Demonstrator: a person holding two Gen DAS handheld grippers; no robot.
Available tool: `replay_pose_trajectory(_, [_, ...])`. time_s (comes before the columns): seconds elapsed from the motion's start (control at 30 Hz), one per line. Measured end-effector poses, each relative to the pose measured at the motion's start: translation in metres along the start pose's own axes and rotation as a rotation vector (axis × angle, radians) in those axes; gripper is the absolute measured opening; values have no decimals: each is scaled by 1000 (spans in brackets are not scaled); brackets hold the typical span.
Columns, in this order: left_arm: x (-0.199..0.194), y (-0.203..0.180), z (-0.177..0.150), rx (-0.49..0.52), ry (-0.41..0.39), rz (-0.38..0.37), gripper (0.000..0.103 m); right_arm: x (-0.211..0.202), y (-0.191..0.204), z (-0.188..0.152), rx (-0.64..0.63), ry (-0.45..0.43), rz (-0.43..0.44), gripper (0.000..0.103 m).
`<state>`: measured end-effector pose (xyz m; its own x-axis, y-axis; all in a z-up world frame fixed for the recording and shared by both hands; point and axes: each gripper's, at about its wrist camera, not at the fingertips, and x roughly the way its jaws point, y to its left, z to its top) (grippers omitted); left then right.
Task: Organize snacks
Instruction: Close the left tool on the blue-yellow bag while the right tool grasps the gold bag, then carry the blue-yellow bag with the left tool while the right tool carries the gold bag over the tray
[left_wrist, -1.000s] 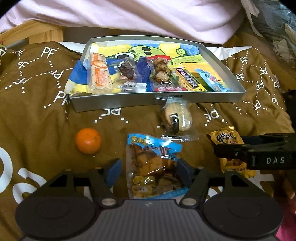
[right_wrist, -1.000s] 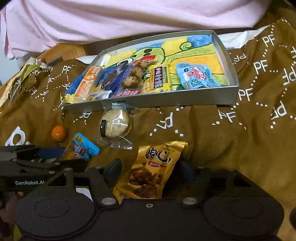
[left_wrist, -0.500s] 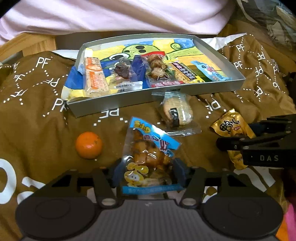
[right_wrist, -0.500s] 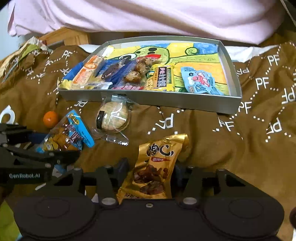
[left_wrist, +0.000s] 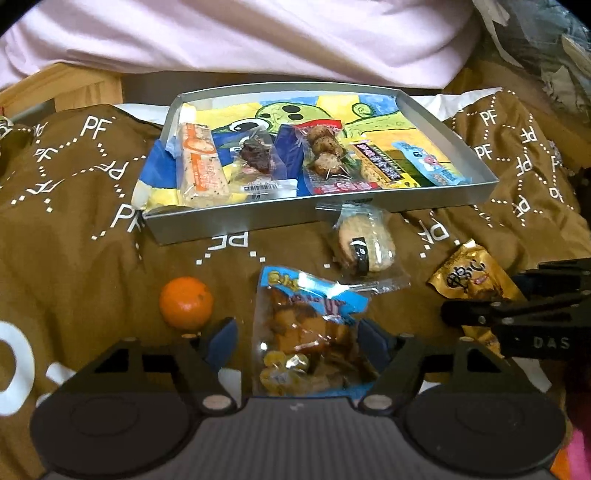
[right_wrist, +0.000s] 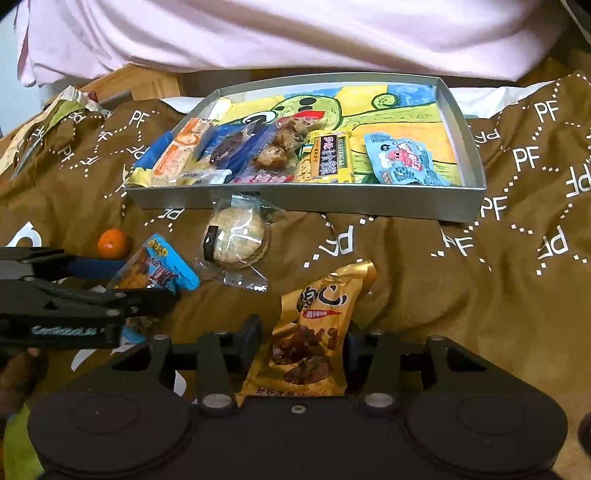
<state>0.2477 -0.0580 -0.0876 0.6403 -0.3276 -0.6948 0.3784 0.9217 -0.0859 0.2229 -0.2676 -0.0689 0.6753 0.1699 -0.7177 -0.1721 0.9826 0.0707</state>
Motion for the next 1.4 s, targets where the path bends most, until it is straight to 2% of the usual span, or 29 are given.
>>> replay_pose_trajectory(0.13, [9, 3, 6, -28, 1, -22, 76, 2, 2, -1, -20, -1, -4, 51])
replay_pose_trajectory(0.2, [10, 1, 5, -12, 5, -24, 70, 4, 3, -1, -31, -4, -8, 50])
replay_pose_trajectory(0.27, [8, -2, 4, 1, 6, -34, 59, 5, 4, -1, -38, -8, -13, 48])
replay_pose_trajectory(0.33, [6, -5, 3, -6, 11, -29, 57, 5, 5, -1, -44, -7, -18, 43])
replay_pose_trajectory(0.37, [4, -6, 2, -17, 12, -27, 56, 4, 6, 0, -50, -6, -23, 35])
replay_pose_trajectory(0.63, [-18, -5, -7, -124, 35, -24, 49, -6, 22, -4, -162, -19, -71, 35])
replay_pose_trajectory(0.8, [-37, -15, -15, -152, 38, -31, 47, -16, 29, -8, -197, -14, -74, 35])
replay_pose_trajectory(0.93, [-53, -20, -18, -168, 4, -45, 46, -26, 31, -10, -210, -13, -94, 35])
replay_pose_trajectory(1.2, [-79, -14, -10, -234, -104, -58, 46, -65, 35, 0, -261, -77, -93, 35])
replay_pose_trajectory(1.4, [-92, -11, 7, -258, -211, -75, 46, -94, 43, 31, -364, -192, -96, 35])
